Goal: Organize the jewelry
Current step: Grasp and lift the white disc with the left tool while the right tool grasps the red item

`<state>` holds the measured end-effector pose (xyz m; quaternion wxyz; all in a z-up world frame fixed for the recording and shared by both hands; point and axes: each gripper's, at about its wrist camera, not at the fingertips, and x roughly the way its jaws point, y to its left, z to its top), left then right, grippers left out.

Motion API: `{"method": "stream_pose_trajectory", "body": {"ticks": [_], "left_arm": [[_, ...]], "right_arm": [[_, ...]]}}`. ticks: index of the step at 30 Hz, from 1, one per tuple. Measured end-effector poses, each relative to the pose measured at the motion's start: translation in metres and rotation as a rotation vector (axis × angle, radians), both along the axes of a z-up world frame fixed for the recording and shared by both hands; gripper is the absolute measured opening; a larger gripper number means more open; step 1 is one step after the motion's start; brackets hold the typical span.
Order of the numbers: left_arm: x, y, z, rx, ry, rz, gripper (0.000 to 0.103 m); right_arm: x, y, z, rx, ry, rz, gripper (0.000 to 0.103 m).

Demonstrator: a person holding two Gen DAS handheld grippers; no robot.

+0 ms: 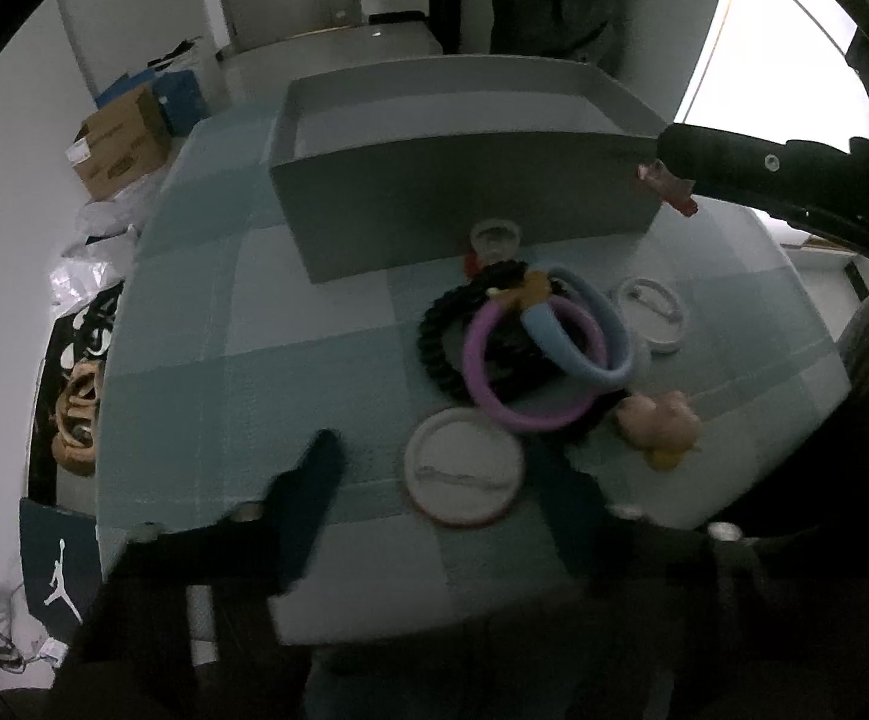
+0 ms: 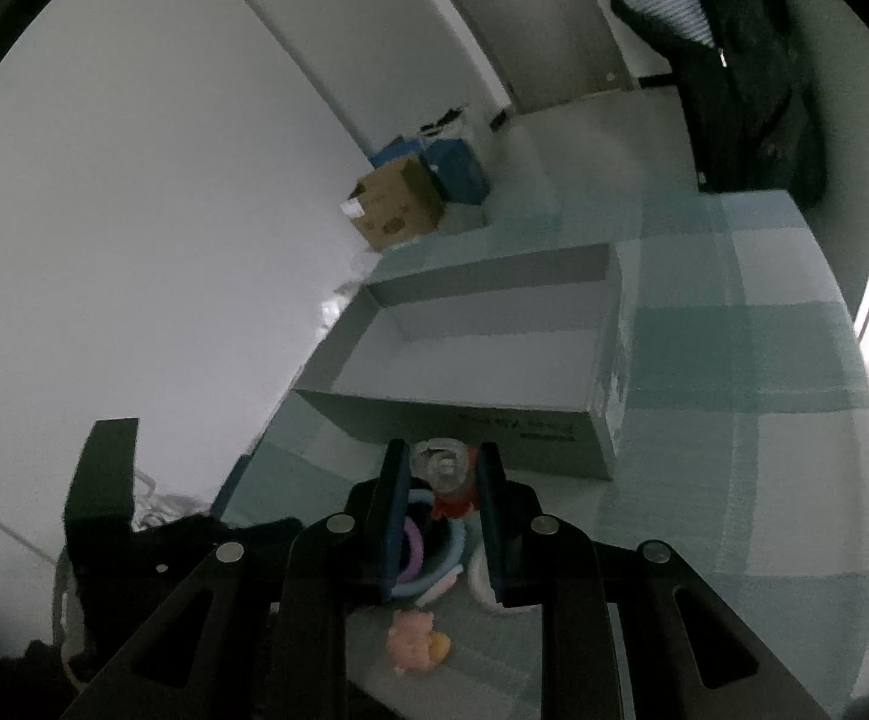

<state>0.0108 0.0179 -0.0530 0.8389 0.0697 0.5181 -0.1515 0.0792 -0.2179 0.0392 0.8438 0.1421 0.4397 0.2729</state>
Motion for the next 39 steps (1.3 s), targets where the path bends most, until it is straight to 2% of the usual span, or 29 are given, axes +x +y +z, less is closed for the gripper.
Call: {"method": "stream_pose_trajectory", "body": {"ticks": [1,5,13,20,23,26,32,35,39], "left_arm": [[-0.002,-0.002,0.001,0.000,-0.003,-0.014,0.038],[-0.001,-0.005,0.001,0.005,0.006,-0.019,0.038],[-0.004,0.008,0.013,-0.062,0.008,0.056,0.038],[-0.001,0.024,0.045,-0.157,-0.067,0.147,0.038],[0.008,0.023,0.064,-0.227,-0.099,0.160,0.038],[0.023,0.019,0.080,-0.276,-0.124,0.151,0.038],[0.069,0.007,0.094,-0.283,-0.157,0.093,0.038],[0.093,-0.003,0.092,-0.265,-0.156,0.065,0.038],[0.117,-0.011,0.076,-0.252,-0.113,0.056,0.038]], "right_arm": [[-0.002,-0.002,0.002,0.004,-0.008,-0.001,0.021],[-0.011,-0.010,0.009,0.017,-0.037,-0.011,0.021],[-0.019,-0.018,0.016,0.035,-0.055,-0.036,0.021],[-0.020,-0.016,0.027,0.042,-0.069,-0.012,0.021],[-0.016,-0.018,0.038,0.073,-0.067,-0.013,0.021],[-0.006,-0.022,0.053,0.079,-0.078,-0.003,0.021],[0.038,-0.028,0.071,0.072,-0.082,-0.001,0.021],[0.064,-0.026,0.066,0.059,-0.051,0.014,0.021],[0.094,-0.020,0.049,0.051,0.014,0.032,0.021]]}}
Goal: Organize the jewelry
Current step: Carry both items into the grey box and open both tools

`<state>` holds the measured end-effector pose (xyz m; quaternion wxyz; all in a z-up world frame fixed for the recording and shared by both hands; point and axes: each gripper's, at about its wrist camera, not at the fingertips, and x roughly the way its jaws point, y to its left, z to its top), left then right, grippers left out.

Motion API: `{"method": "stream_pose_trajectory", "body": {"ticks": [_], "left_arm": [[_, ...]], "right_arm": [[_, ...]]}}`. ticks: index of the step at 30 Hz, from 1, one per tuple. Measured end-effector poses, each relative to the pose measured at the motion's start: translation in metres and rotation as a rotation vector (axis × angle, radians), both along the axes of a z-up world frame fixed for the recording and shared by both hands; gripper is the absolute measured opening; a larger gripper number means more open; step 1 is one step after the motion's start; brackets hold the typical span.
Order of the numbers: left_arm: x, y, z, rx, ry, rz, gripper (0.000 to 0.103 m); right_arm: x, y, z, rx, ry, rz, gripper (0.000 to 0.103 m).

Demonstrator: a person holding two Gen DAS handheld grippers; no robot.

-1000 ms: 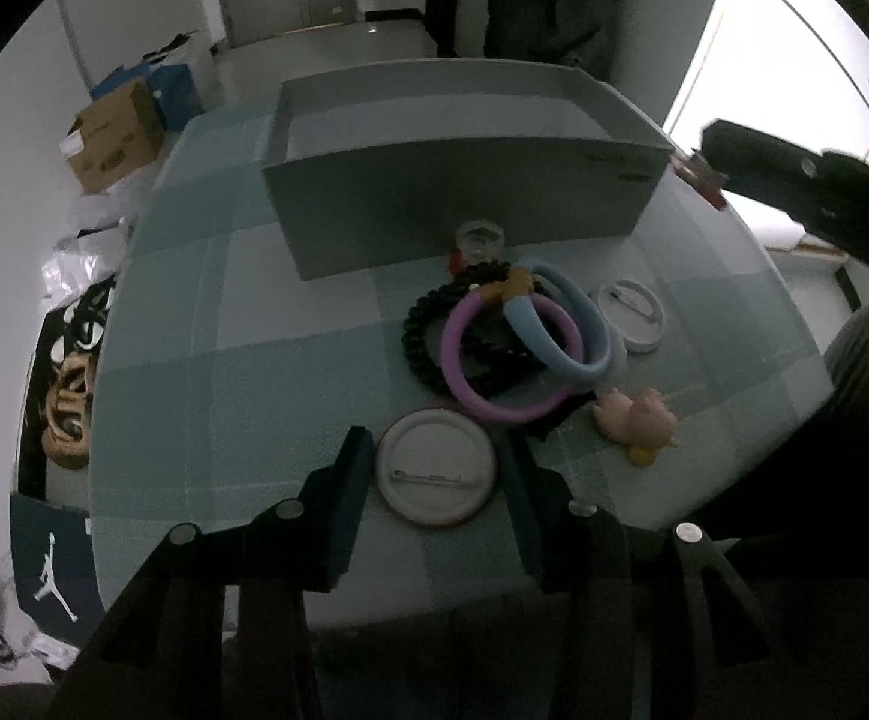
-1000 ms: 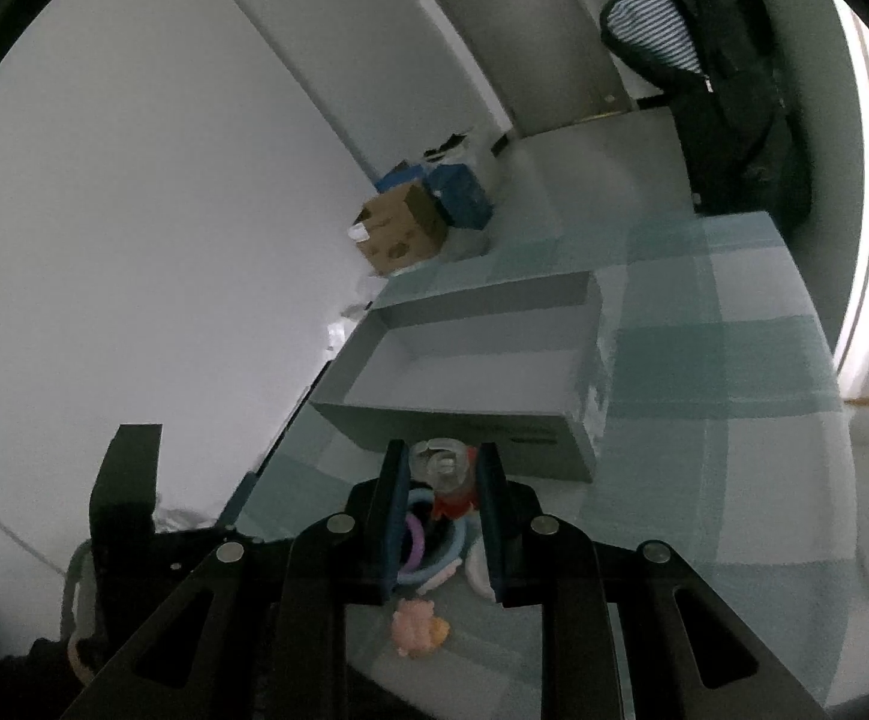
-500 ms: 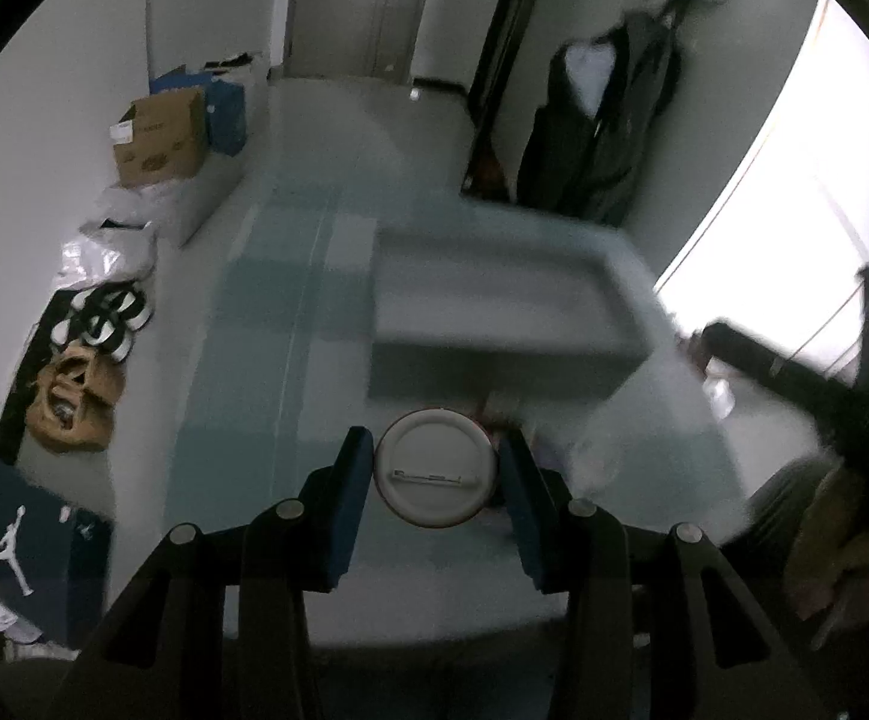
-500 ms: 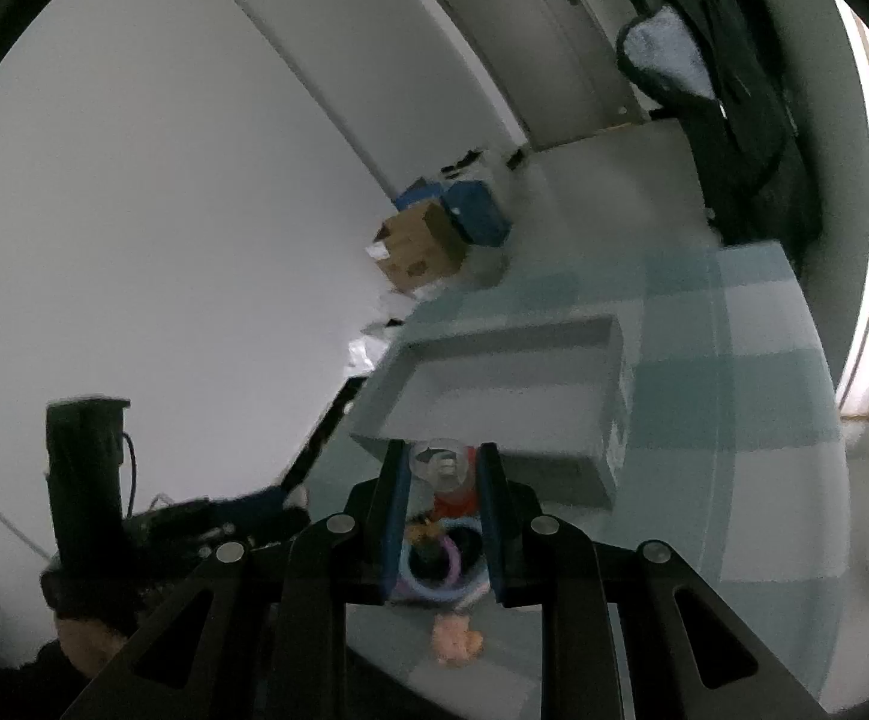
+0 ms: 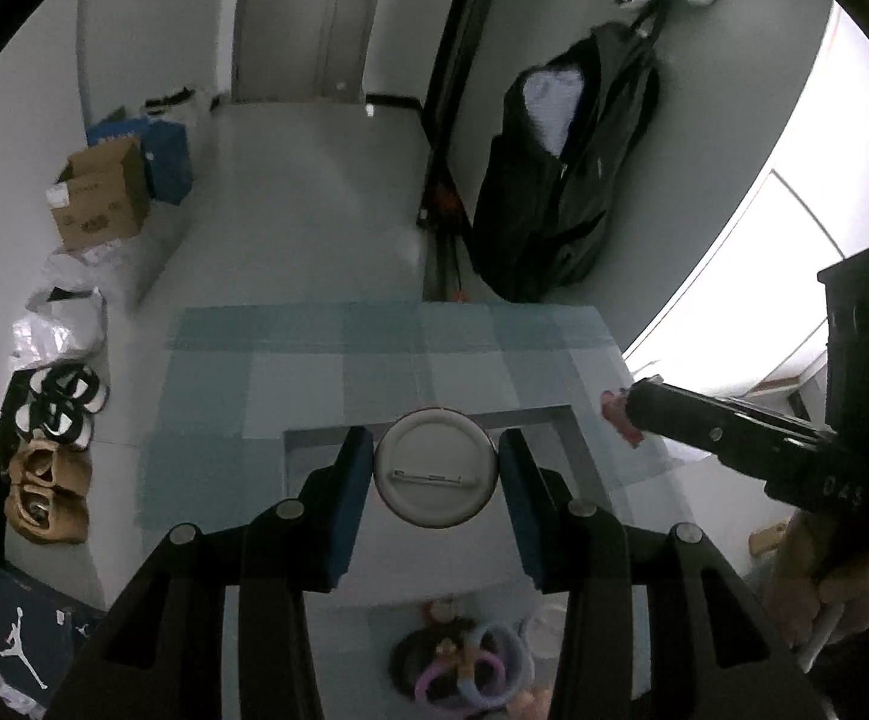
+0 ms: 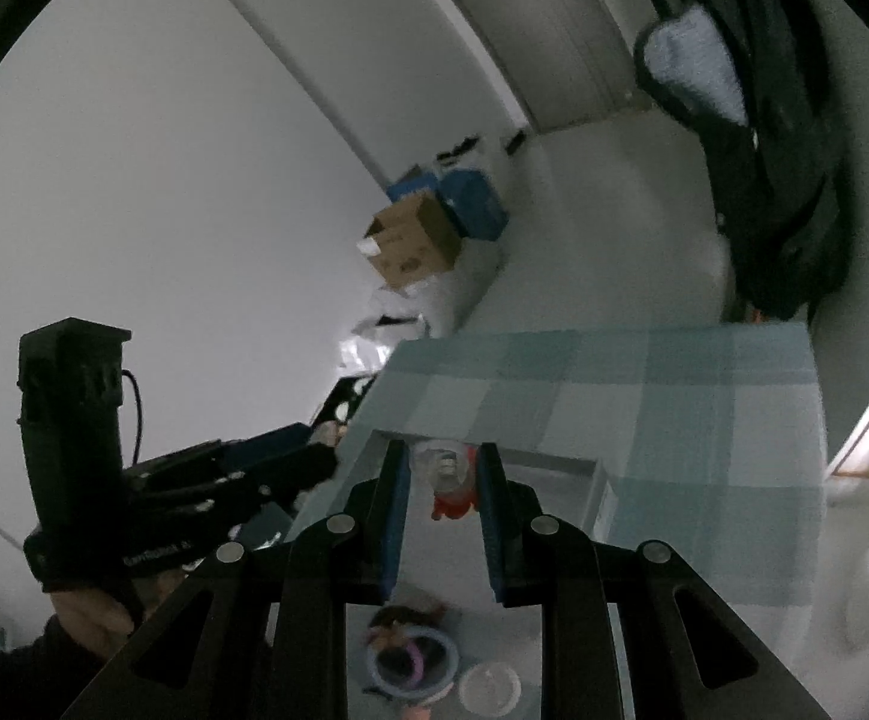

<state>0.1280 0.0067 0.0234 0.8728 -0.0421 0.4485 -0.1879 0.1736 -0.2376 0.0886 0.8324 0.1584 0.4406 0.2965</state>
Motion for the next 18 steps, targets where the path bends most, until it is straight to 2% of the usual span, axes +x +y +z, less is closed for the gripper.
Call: {"method": "stream_pose_trajectory", "body": {"ticks": [4,8,10,18], "left_arm": [[0.013,-0.003,-0.015,0.001,0.035,-0.005,0.038],[0.022,0.001,-0.030,-0.034,0.120,-0.007,0.037],[0.021,0.001,-0.029,-0.019,0.122,-0.016,0.038],[0.030,-0.002,-0.043,-0.054,0.202,-0.034,0.038]], "right_arm": [[0.012,0.004,-0.019,-0.007,0.040,0.006,0.021],[0.020,0.011,-0.041,-0.010,0.105,0.018,0.021],[0.023,0.015,-0.051,-0.019,0.143,0.023,0.021],[0.037,0.021,-0.066,-0.052,0.191,0.029,0.021]]}}
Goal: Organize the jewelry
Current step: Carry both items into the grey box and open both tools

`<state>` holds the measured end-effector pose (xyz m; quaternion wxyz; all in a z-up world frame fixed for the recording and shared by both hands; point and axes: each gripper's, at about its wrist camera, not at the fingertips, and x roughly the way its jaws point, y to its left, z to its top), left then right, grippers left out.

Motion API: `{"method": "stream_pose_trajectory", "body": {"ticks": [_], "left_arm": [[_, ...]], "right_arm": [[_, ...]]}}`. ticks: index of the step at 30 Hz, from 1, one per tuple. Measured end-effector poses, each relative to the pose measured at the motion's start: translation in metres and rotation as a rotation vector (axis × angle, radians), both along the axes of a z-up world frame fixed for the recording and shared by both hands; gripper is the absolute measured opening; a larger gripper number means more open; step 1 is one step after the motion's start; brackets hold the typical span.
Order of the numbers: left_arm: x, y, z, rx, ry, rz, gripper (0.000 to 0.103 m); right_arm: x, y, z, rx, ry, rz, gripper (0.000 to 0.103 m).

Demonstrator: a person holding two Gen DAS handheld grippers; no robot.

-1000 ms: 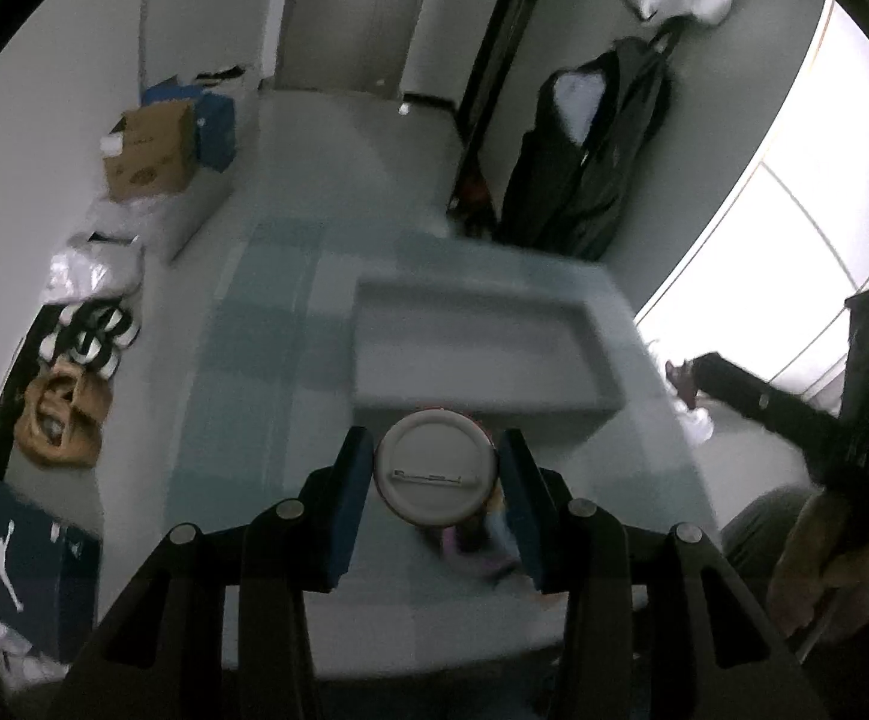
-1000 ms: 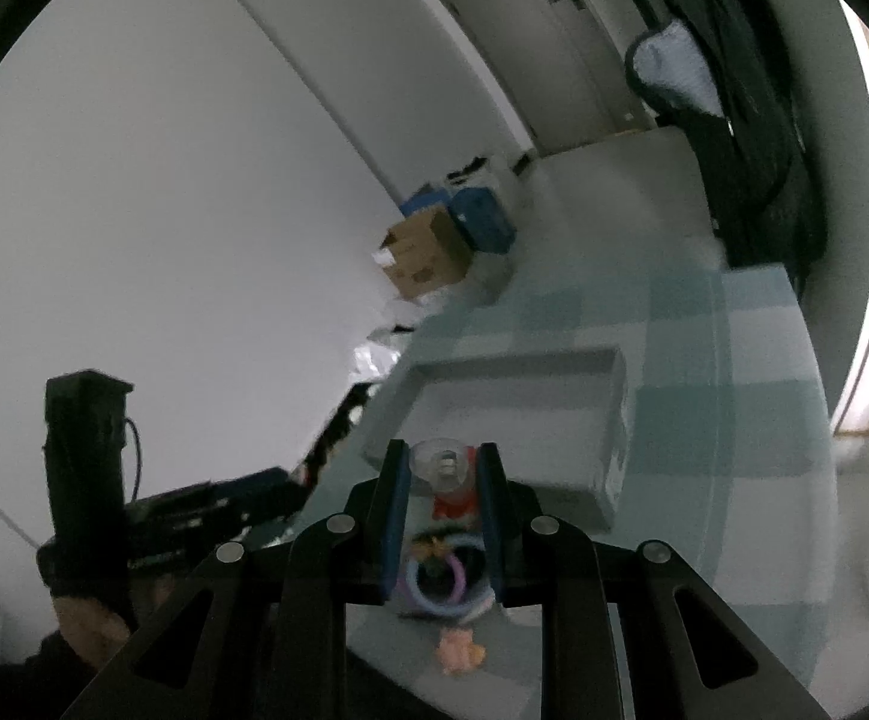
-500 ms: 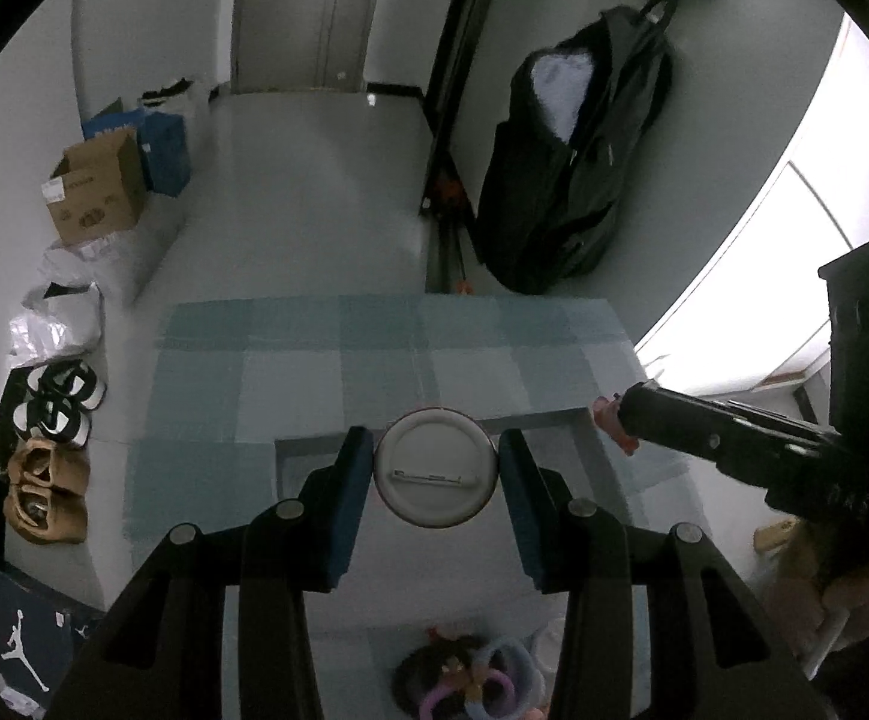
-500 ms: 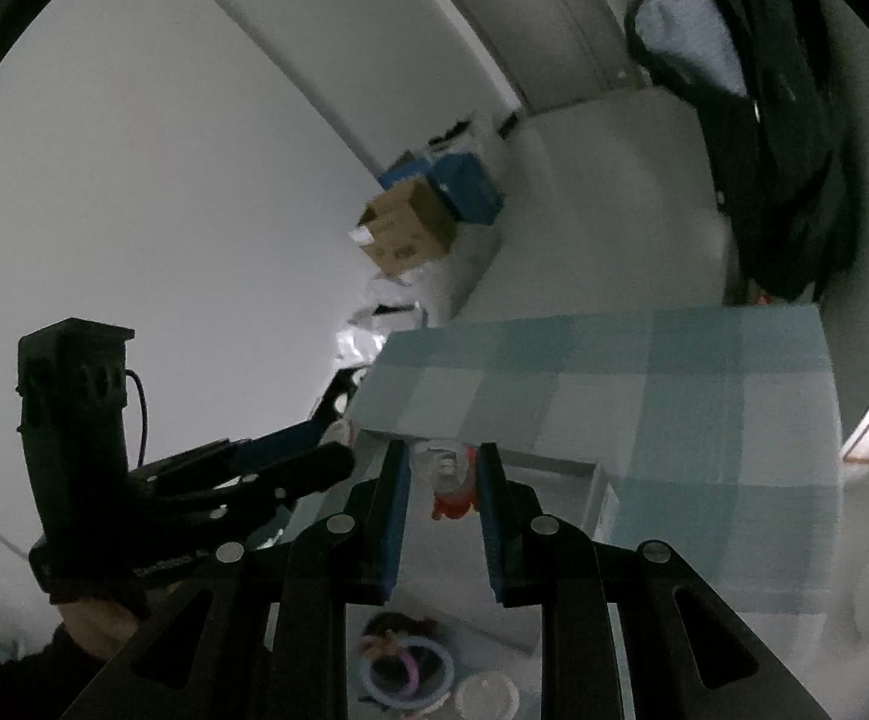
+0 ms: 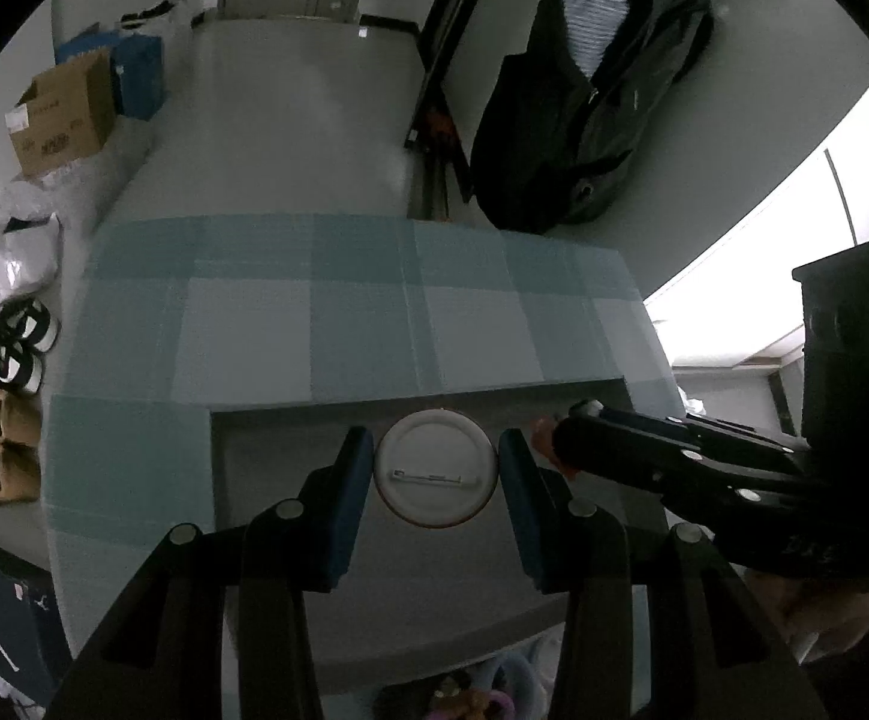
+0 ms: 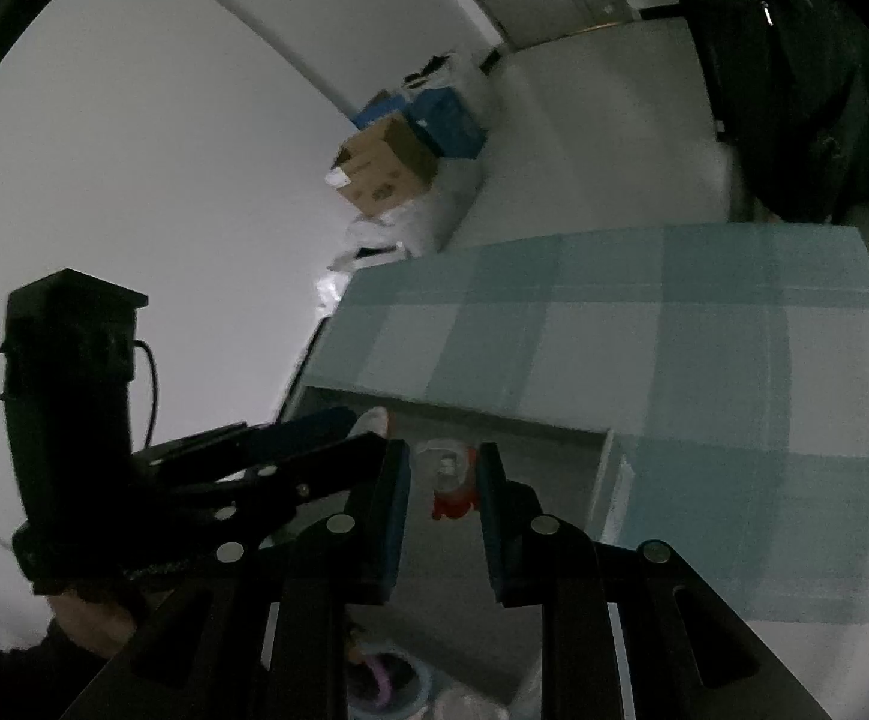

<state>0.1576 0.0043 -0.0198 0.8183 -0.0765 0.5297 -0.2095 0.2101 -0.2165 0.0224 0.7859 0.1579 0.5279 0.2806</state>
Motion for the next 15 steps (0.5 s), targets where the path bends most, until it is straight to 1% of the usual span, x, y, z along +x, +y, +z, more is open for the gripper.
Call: {"method": "stream_pose_trajectory", "body": {"ticks": [4,8,15], "left_arm": [[0.002,0.002,-0.001,0.000,0.011,0.002,0.038],[0.003,0.005,-0.005,-0.003,0.026,0.012,0.038],[0.007,0.010,-0.006,-0.056,0.062,0.034,0.038]], "right_arm": [[0.002,0.000,-0.006,0.004,0.030,-0.012,0.021],[0.001,0.001,-0.005,-0.011,0.014,-0.013,0.021],[-0.001,0.001,-0.003,-0.005,0.021,-0.047,0.024]]}}
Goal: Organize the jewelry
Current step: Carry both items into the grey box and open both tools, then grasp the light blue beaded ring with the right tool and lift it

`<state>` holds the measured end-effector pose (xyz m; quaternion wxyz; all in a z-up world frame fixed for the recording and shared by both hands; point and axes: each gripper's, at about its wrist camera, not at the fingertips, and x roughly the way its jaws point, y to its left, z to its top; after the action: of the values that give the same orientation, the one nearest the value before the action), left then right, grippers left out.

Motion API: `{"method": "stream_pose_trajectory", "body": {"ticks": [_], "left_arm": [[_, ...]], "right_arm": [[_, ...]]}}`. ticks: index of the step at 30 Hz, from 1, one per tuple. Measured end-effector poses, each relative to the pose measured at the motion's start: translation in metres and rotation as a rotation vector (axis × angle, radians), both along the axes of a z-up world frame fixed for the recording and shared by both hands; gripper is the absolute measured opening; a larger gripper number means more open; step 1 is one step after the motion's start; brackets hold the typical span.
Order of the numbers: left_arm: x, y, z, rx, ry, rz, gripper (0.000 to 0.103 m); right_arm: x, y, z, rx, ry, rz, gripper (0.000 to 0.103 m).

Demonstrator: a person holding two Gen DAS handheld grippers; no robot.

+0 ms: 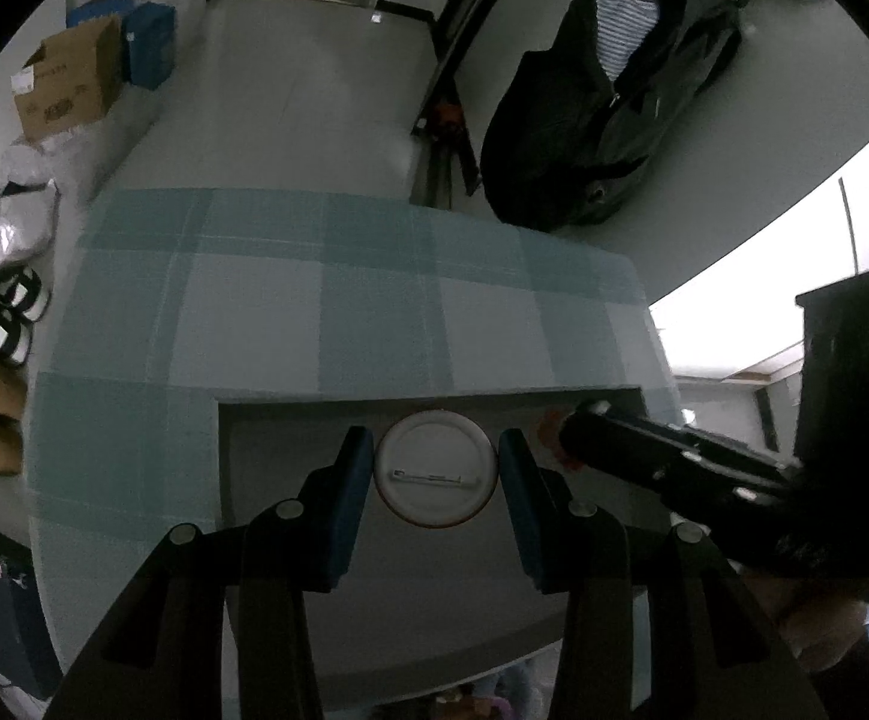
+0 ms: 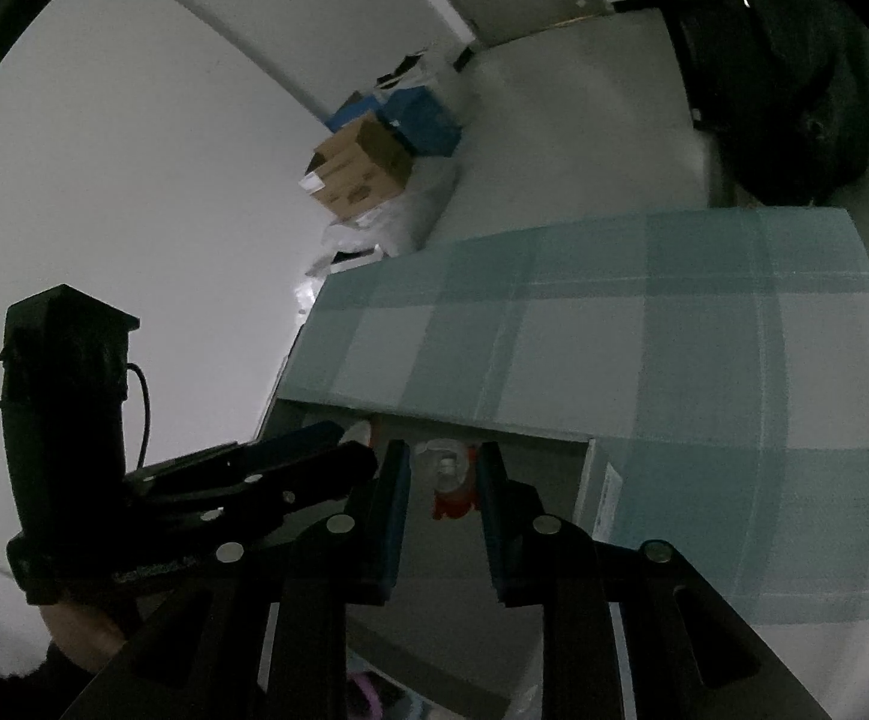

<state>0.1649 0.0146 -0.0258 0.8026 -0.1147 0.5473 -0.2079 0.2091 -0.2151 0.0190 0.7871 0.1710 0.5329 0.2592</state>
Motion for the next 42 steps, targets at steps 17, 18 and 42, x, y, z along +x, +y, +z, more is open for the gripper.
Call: {"method": "stream_pose_trajectory", "body": {"ticks": [17,18,42], "left_arm": [[-0.026,0.008,0.032,0.033,-0.188,0.054,0.067],[-0.030,0.010,0.033,0.050,-0.201,0.069,0.068],[-0.099,0.036,0.026,0.117,-0.245,0.175,0.084]], "right_arm": [[-0.031,-0.016,0.049,-0.018,-0.161,-0.029,0.056],[-0.033,-0.017,0.050,-0.018,-0.166,-0.030,0.060],[-0.122,0.001,0.047,-0.095,-0.235,0.142,0.093]]}}
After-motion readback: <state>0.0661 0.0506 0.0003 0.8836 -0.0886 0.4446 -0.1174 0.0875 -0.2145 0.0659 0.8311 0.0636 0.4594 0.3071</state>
